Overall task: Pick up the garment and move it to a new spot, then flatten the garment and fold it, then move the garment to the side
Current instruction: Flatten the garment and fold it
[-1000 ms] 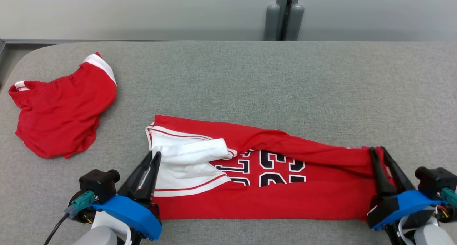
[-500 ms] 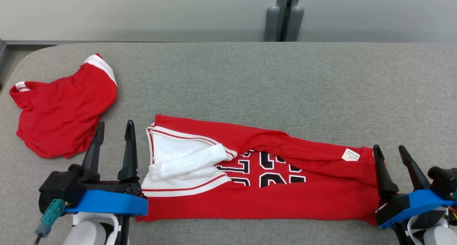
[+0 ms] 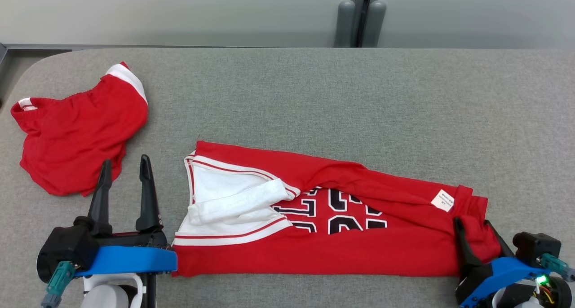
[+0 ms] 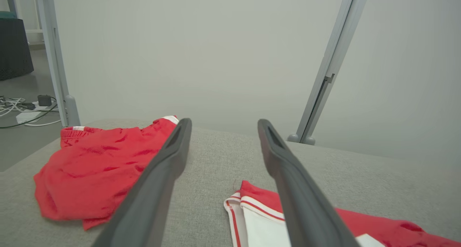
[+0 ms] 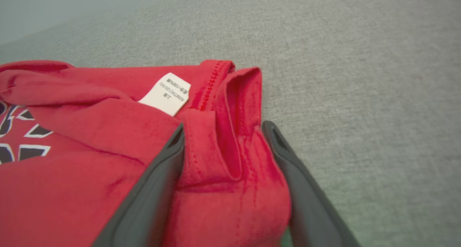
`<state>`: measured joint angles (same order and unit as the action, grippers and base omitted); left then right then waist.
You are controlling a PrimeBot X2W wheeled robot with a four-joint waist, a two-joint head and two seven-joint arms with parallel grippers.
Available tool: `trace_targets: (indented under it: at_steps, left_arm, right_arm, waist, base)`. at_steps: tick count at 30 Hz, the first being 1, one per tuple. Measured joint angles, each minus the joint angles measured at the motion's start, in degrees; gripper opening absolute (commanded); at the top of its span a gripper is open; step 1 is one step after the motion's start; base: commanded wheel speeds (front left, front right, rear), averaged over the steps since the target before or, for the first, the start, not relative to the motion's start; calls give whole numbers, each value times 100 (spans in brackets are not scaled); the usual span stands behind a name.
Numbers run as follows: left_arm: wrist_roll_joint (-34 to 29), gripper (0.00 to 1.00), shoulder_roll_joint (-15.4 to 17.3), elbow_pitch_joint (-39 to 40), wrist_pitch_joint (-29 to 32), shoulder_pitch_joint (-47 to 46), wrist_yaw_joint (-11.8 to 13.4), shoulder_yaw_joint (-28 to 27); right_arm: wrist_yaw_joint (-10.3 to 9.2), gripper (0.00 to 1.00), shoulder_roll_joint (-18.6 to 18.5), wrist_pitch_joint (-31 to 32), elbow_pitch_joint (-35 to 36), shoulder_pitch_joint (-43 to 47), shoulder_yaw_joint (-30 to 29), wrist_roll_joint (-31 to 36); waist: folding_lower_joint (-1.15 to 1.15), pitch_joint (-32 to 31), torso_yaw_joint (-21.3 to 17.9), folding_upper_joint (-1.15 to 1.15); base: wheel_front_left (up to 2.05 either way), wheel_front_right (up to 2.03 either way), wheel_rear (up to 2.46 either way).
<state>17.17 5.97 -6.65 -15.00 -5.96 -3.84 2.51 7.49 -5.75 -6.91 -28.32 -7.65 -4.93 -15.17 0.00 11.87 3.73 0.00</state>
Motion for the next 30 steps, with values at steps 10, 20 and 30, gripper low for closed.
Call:
trace_targets:
  at_steps: [10, 20, 30]
  left_arm:
    - [-466, 100, -208, -135, 1, 50, -179, -493]
    - [-687, 100, -272, -242, 0, 92, -261, -686]
    - [-699, 100, -298, -312, 0, 100, -283, -711]
  right_arm:
    - [0, 0, 1, -352, -156, -159, 163, -252]
    - [0, 0, -958, -268, -60, -448, -704, -203]
    - [0, 0, -706, 65, 773, -478, -434, -113]
  waist:
    - [0, -56, -69, 0]
    - [0, -166, -174, 0]
    - [0, -249, -224, 0]
  base:
    - [0, 0, 0]
    - [0, 0, 0]
    - [0, 0, 0]
